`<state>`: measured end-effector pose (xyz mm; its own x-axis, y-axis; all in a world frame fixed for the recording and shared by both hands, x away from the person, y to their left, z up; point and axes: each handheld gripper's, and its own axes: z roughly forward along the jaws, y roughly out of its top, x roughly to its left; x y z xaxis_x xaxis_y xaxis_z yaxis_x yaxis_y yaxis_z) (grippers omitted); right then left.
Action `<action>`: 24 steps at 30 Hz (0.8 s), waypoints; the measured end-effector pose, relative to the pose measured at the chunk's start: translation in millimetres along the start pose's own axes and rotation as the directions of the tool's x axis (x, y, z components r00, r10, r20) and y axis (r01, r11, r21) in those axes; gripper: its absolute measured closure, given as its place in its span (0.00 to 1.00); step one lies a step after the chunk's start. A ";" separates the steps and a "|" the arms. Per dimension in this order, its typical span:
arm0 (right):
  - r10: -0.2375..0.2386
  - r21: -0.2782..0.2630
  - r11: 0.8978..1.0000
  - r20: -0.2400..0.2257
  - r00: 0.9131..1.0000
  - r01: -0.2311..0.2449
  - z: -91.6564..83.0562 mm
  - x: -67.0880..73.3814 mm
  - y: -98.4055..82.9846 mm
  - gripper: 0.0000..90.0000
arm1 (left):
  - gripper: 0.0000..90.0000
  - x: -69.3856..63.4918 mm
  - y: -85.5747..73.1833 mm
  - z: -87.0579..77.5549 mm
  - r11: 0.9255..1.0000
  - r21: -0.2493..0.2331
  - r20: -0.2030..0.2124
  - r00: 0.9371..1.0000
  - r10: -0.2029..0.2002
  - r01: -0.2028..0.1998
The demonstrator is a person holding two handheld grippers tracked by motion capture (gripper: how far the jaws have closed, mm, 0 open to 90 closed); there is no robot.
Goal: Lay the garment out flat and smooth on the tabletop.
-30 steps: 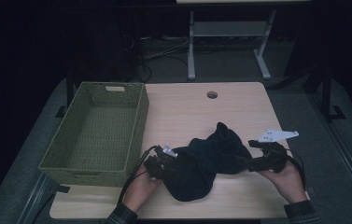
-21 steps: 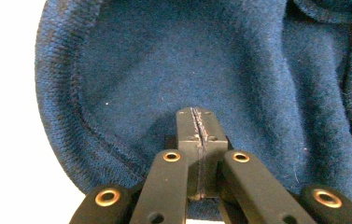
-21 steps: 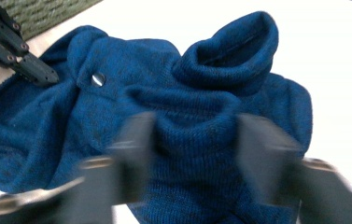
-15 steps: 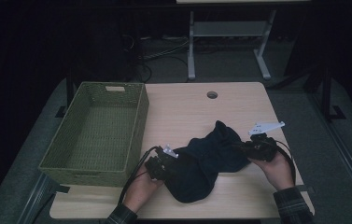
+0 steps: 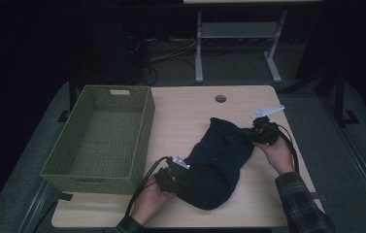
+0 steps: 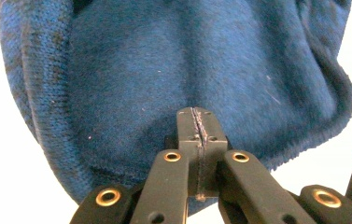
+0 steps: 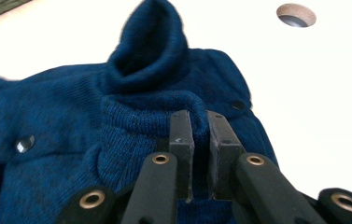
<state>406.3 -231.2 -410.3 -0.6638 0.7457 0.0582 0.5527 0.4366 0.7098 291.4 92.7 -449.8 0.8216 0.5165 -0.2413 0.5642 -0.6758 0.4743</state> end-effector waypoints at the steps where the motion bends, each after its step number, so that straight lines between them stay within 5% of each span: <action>1: 0.004 0.001 1.000 0.003 1.000 -0.004 2.8 -1.5 2.0 0.91 | 1.00 -1.5 0.2 0.5 1.000 0.000 0.003 1.000 0.003 -0.003; 14: -0.012 0.049 0.999 0.028 1.000 0.011 37.9 -5.2 21.0 0.88 | 1.00 -9.6 2.0 4.6 1.000 -0.004 0.024 1.000 0.014 -0.014; 19: -0.007 -0.001 1.000 0.019 1.000 0.007 21.6 4.0 17.9 0.63 | 0.94 -8.6 2.9 3.6 1.000 -0.007 0.035 0.999 0.017 -0.017; 24: 0.005 -0.051 0.999 0.029 1.000 -0.003 -4.5 13.0 9.4 0.58 | 0.87 -8.8 6.4 -4.6 0.999 -0.040 0.037 0.999 0.015 -0.014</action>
<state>400.6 -219.7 -399.8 -0.6464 0.7619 0.0413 0.5283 0.4079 0.7447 287.4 86.2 -440.7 0.8325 0.4865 -0.2650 0.5491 -0.6610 0.5114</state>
